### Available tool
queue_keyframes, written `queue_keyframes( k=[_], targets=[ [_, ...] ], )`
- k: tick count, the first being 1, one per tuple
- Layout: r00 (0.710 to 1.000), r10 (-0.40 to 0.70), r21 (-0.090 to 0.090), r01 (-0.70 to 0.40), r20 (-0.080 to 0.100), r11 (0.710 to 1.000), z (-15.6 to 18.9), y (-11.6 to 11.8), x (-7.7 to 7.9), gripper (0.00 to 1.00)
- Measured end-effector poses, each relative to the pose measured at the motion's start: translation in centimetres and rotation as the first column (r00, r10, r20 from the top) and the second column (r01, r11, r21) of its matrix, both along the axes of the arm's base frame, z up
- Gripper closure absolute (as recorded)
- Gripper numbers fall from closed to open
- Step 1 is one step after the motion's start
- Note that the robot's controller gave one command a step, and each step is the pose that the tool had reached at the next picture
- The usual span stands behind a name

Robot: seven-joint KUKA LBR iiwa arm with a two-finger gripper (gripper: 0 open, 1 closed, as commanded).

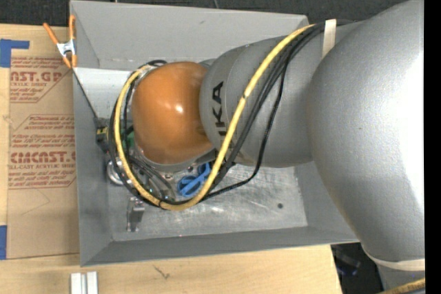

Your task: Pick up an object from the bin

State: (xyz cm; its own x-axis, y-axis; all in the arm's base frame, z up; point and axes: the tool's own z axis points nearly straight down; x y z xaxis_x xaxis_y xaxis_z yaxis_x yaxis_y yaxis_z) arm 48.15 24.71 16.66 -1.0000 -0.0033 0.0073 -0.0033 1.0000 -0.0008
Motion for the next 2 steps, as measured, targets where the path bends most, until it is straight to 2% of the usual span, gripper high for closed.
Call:
queue_keyframes(
  k=[1,2],
  targets=[
    [0.972,0.236,0.0,-0.236,0.004,0.972,-6.6,-0.7,2.9,0.0],
    [0.872,0.489,0.001,-0.489,0.007,0.872,-5.6,-2.1,0.8,0.0]
  ],
)
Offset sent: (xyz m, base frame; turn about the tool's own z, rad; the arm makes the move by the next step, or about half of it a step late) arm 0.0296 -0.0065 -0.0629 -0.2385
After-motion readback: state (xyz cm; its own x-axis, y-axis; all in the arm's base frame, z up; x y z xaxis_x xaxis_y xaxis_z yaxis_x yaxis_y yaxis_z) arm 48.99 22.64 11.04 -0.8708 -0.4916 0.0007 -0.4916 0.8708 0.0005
